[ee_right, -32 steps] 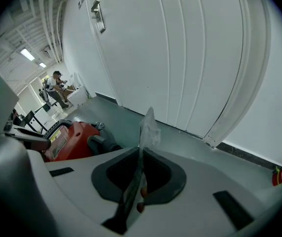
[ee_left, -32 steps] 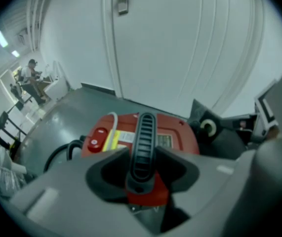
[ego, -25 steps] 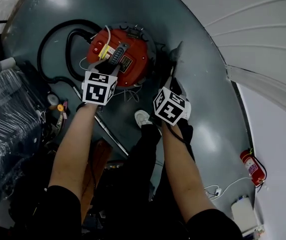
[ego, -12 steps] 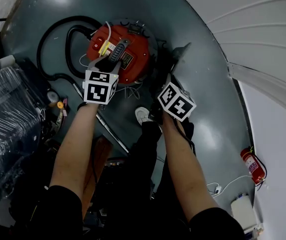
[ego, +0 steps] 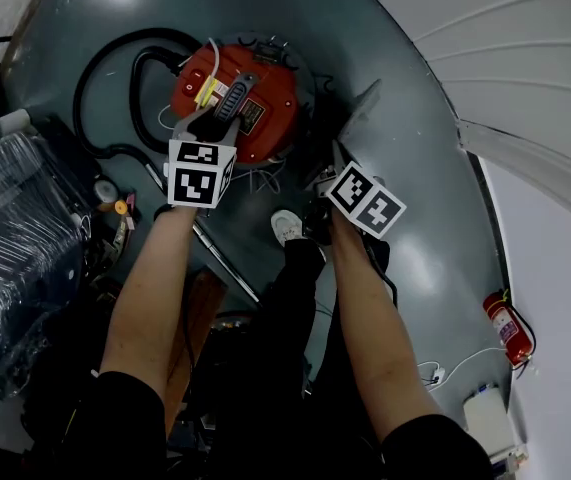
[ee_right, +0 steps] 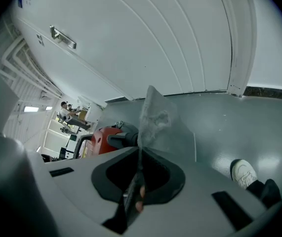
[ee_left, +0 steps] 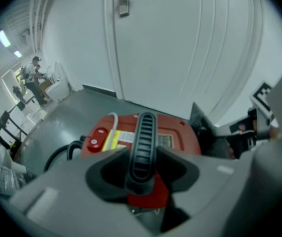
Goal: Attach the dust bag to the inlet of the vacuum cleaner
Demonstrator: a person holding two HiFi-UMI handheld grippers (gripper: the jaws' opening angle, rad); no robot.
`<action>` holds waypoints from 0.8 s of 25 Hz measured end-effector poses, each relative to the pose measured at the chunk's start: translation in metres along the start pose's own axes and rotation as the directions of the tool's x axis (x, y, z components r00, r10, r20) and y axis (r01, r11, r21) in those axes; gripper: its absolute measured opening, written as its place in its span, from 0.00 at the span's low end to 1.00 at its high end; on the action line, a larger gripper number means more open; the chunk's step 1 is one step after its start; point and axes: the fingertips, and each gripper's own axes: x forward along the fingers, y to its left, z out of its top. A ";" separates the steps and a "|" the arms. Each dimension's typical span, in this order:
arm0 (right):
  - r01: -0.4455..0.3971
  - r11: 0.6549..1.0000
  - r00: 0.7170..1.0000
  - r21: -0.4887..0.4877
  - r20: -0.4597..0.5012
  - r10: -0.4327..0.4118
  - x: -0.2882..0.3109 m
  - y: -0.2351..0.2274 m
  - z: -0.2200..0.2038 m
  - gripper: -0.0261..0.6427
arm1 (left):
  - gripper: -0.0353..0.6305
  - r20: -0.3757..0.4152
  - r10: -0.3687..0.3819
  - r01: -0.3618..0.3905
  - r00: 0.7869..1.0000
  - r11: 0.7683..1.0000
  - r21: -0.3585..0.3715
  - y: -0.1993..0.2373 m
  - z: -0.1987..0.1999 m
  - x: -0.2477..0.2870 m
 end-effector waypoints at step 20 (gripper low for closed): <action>-0.107 0.991 0.994 0.082 -0.022 0.109 0.008 0.003 -0.015 0.06 | 0.30 -0.012 -0.017 0.017 1.000 1.000 -0.008 0.000 -0.003 0.004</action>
